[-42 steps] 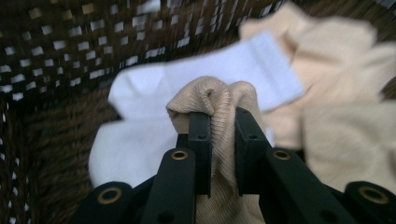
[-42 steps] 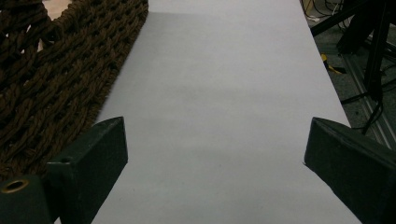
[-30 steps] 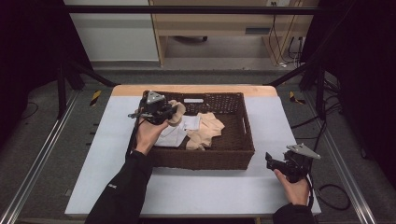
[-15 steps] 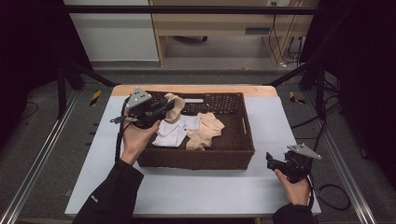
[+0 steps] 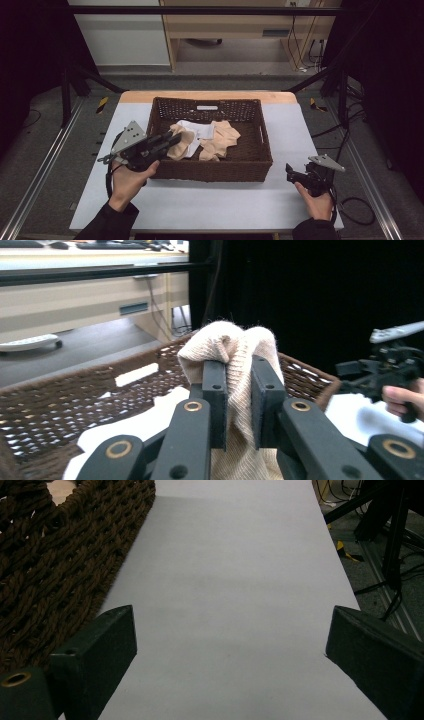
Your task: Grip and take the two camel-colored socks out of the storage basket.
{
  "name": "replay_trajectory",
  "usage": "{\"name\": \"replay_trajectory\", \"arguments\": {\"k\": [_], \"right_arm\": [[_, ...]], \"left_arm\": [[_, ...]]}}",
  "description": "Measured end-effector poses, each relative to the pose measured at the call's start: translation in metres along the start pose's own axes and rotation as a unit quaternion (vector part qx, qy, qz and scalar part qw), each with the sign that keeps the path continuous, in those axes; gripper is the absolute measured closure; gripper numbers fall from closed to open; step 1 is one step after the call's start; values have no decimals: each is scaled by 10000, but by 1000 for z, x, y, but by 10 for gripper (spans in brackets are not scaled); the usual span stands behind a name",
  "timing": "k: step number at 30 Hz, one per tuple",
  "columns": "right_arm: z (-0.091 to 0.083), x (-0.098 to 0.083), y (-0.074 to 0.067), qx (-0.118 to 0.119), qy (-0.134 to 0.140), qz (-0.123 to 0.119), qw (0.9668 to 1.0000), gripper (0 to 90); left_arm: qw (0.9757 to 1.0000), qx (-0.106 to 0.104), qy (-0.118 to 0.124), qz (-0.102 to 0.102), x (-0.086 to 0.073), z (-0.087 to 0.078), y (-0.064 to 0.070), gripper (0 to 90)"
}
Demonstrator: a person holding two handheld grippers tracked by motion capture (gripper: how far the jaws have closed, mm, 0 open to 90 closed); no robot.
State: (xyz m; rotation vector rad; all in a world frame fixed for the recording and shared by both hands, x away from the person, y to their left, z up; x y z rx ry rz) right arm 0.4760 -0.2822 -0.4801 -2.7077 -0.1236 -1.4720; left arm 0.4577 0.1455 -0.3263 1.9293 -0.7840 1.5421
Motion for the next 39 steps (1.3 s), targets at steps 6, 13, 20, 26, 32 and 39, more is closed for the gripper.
{"name": "replay_trajectory", "arguments": {"k": [6,13,20,26,32,39], "right_arm": [[-2,-1,-1,36,4,13,10000,63],[-3,-2,-1,45,8,-6,10000,61],[-4,-1,-2,86,20,-8,10000,61],[-4,-2,-3,95,6,-24,10000,61],[-4,-2,-3,93,-1,-23,10000,61],[-3,-3,-4,97,-23,-74,9999,60]], "left_arm": [[9996,-114,-258,94,-23,-5,14,793],[9971,-280,-707,59,-63,-1,26,792],[9933,-412,-1078,9,-91,6,32,791],[9898,-466,-1350,20,-109,11,37,790],[9805,-623,-1863,21,-139,24,43,789],[9729,-649,-2219,82,-155,31,43,785]]}}
Point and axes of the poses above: each handheld gripper's, and its own axes: z roughly forward along the jaws, x roughly out of its top, y roughly to its right, the point moved 5 cm from there along z, roughly forward along the jaws, and after that the axes turned 1 degree about y, right-handed, at the moved point
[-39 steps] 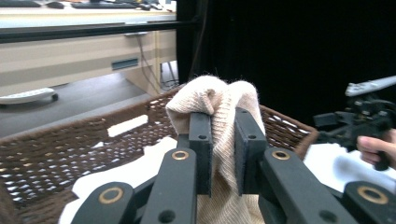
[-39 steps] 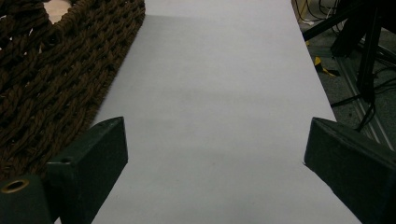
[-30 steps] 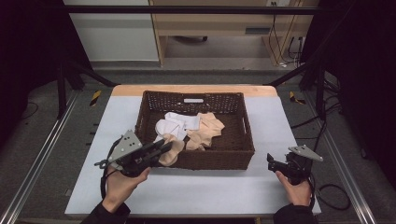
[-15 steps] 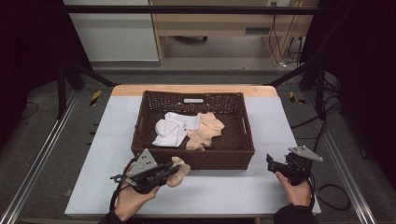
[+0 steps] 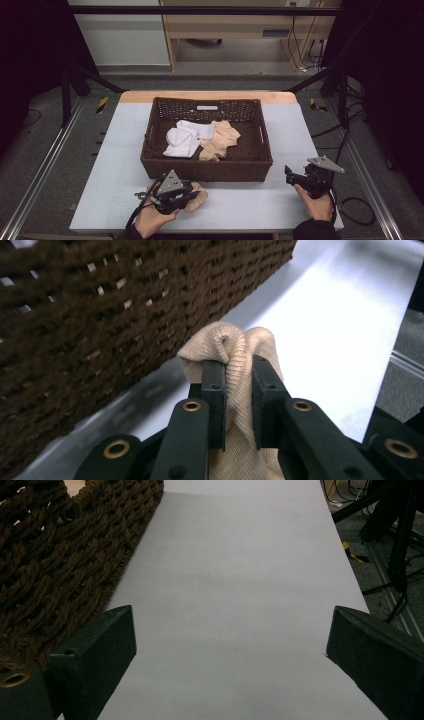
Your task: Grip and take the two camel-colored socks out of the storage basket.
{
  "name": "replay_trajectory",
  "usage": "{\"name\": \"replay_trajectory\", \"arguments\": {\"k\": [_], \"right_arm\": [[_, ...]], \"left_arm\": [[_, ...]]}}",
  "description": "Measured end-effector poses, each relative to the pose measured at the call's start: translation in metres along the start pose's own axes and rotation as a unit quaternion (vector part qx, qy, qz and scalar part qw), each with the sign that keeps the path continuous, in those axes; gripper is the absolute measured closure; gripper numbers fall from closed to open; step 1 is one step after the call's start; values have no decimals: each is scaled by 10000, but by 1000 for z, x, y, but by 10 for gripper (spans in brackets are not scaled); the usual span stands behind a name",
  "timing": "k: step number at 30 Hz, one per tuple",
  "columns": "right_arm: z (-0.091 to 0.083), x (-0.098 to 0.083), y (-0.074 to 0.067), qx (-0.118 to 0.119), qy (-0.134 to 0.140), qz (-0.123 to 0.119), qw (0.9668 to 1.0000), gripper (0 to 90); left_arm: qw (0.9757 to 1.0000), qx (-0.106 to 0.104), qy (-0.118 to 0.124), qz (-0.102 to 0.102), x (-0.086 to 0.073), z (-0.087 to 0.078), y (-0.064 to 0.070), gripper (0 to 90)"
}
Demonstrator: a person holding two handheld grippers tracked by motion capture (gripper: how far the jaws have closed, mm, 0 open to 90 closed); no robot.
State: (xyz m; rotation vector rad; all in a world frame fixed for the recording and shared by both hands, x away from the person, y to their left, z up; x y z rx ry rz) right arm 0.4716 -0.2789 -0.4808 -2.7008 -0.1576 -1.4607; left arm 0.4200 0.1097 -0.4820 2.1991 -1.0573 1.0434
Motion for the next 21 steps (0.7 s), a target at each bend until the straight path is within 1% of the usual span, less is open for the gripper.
{"name": "replay_trajectory", "arguments": {"k": [5,6,8,12,14,16,21], "right_arm": [[1,-1,0,-7,-24,-42,10000,60],[1,-1,-1,-1,-41,-35,10000,60],[1,-1,-1,-6,-44,-38,10000,59],[1,-1,-1,-16,-45,-37,10000,57],[1,-1,-1,-15,-51,-39,10000,58],[1,-1,-1,-9,-41,-29,10000,58],[1,-1,0,-10,-42,-15,10000,57]], "left_arm": [[9997,-25,-234,15,-9,11,2,766],[9997,-23,-261,34,-10,13,2,753],[9997,35,-239,78,-10,14,2,706],[9998,91,-96,150,-6,9,1,602],[9998,88,-53,156,-4,7,1,591],[9998,130,68,135,0,2,1,565],[9990,165,405,82,13,-13,0,550]]}}
Point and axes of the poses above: each handheld gripper's, and its own axes: z roughly forward along the jaws, x roughly out of its top, y roughly to its right, the point moved 5 cm from there along z, roughly forward along the jaws, and after that the axes turned 1 degree about y, right-handed, at the moved point
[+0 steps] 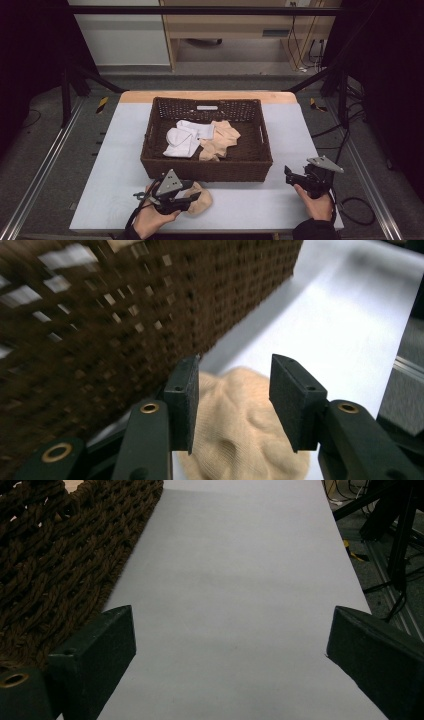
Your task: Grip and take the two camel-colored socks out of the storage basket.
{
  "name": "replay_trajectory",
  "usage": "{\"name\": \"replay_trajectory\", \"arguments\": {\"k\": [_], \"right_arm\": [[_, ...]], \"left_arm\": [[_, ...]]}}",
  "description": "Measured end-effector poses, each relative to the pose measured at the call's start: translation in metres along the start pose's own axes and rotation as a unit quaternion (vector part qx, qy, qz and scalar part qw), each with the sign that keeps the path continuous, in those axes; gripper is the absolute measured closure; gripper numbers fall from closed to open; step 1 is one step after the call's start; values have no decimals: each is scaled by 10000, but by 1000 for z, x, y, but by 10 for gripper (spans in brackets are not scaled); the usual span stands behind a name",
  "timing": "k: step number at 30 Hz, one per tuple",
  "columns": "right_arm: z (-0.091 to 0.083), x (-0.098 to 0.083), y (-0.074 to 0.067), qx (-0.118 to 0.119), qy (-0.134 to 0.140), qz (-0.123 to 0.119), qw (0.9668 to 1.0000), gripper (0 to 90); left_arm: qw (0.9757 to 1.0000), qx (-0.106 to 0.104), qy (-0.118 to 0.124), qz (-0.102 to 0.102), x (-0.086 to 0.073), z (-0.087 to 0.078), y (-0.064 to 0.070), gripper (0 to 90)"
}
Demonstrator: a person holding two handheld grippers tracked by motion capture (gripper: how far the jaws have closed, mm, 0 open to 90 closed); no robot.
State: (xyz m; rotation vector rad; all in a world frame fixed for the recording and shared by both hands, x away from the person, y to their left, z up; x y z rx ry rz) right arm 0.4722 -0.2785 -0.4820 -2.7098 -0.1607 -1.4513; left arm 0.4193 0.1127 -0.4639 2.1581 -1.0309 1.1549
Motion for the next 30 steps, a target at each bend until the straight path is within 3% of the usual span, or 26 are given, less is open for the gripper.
{"name": "replay_trajectory", "arguments": {"k": [8,12,20,30], "right_arm": [[0,0,1,8,-13,13,10000,58],[0,2,1,17,14,16,10000,57],[-1,3,1,23,47,59,10000,54],[-1,4,2,21,80,68,9999,51]], "left_arm": [[9983,272,521,-59,24,-22,-9,547],[9971,389,645,-83,31,-27,-15,546],[9920,521,1127,-245,61,-39,-38,541],[9883,698,1279,-461,97,-33,-71,526]]}}
Point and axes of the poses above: each handheld gripper's, and its own axes: z roughly forward along the jaws, x roughly out of its top, y roughly to its right, the point moved 5 cm from there along z, roughly forward along the jaws, and after that the axes turned 1 degree about y, right-handed, at the moved point
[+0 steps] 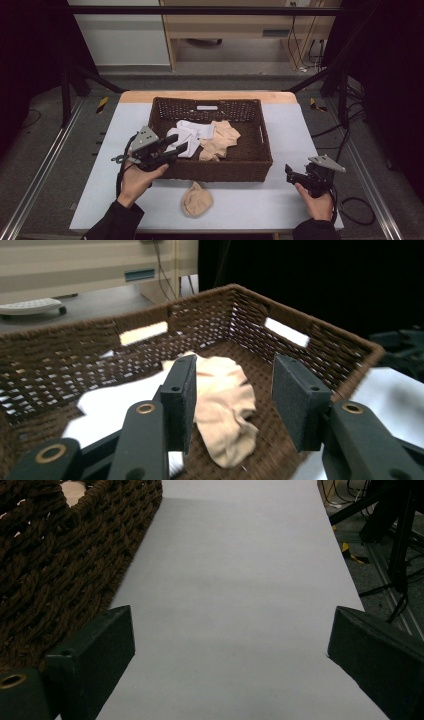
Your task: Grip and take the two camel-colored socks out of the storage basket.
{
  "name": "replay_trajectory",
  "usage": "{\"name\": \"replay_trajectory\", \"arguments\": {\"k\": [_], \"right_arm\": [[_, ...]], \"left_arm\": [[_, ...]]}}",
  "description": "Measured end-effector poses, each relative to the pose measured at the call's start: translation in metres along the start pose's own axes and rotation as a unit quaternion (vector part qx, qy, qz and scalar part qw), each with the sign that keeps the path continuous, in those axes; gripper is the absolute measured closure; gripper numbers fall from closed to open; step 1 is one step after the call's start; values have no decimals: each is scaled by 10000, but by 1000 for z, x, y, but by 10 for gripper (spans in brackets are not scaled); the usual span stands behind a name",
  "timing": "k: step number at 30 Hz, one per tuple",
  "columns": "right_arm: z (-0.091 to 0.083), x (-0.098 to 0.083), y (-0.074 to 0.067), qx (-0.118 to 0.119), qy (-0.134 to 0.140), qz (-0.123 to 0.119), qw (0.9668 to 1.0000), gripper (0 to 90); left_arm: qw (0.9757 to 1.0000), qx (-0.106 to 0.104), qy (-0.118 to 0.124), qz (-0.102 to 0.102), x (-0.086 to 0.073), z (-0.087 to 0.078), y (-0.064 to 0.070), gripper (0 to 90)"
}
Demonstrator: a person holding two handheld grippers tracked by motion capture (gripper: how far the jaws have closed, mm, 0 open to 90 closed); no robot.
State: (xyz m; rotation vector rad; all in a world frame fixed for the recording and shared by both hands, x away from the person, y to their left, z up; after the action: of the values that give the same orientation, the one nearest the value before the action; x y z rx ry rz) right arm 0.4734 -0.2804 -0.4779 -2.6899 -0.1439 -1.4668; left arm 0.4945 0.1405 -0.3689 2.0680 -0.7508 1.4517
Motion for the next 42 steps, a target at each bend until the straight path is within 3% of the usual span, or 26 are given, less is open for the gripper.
{"name": "replay_trajectory", "arguments": {"k": [12,22,28,38,42], "right_arm": [[1,0,2,-37,-5,7,10000,48],[1,0,3,-50,31,21,10000,45],[2,0,2,-34,29,35,10000,43],[4,0,2,-42,-18,-21,10000,45],[3,0,2,-38,-21,-20,10000,46]], "left_arm": [[9995,310,23,75,24,24,-16,487],[9985,460,-108,279,37,59,-27,480],[9980,467,-297,293,31,81,-32,475],[9943,528,-834,395,4,117,-41,478],[9930,446,-992,469,-6,125,-39,465]]}}
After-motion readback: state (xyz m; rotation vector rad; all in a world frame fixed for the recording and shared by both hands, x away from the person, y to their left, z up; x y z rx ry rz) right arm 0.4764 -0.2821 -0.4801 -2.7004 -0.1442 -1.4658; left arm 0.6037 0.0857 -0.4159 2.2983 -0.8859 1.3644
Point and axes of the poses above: each handheld gripper's, and its own axes: z roughly forward along the jaws, x roughly out of its top, y roughly to its right, the point moved 5 cm from there along z, roughly forward along the jaws, and after that the axes turned 1 degree about y, right-handed, at the moved point
